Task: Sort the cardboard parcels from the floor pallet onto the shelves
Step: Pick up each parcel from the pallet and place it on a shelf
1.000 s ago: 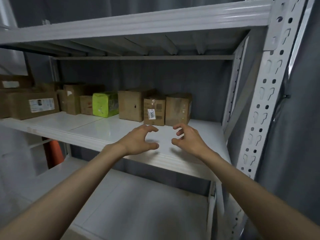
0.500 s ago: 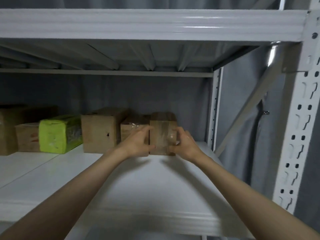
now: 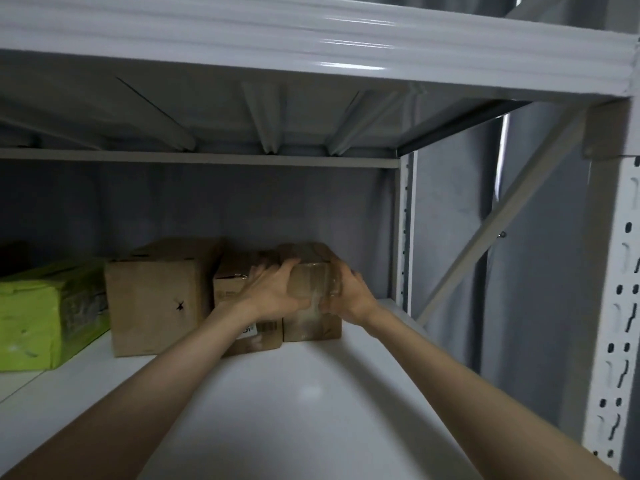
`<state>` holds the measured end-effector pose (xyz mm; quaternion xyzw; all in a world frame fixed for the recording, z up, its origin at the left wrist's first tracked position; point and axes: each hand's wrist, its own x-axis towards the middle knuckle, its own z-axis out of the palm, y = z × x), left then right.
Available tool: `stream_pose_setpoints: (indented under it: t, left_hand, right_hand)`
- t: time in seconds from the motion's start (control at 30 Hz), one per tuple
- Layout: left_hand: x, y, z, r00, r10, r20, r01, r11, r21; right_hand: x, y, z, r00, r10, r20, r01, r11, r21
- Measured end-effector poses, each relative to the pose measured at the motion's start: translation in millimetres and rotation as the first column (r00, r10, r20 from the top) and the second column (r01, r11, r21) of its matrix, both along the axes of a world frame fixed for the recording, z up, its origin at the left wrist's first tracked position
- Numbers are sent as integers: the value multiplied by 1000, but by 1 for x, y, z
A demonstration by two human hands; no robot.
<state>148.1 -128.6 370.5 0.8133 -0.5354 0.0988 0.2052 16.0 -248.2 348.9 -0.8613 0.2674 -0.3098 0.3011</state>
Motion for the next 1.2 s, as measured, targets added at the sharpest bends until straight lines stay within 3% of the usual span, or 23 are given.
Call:
stream_pose_setpoints:
  t: [0.4, 0.57, 0.67, 1.07, 1.2]
  left_hand:
    - [-10, -5, -4, 994, -58, -93, 54, 998, -40]
    - [-31, -9, -8, 992, -57, -115, 42, 991, -130]
    - [-50, -11, -10, 975, -89, -205, 57, 986, -159]
    - [-129, 21, -31, 950, -29, -311, -111, 900, -422]
    - [-134, 37, -44, 948, 29, -316, -171, 885, -433]
  right_hand:
    - [-9, 2, -8, 952, -26, 305, -66, 955, 288]
    - [-25, 6, -15, 923, -99, 372, -7, 962, 274]
    - [-38, 8, -16, 921, -115, 373, 21, 969, 245]
    - [-107, 58, -29, 883, -83, 462, -32, 971, 235]
    - [-127, 86, -39, 865, -11, 502, -125, 963, 237]
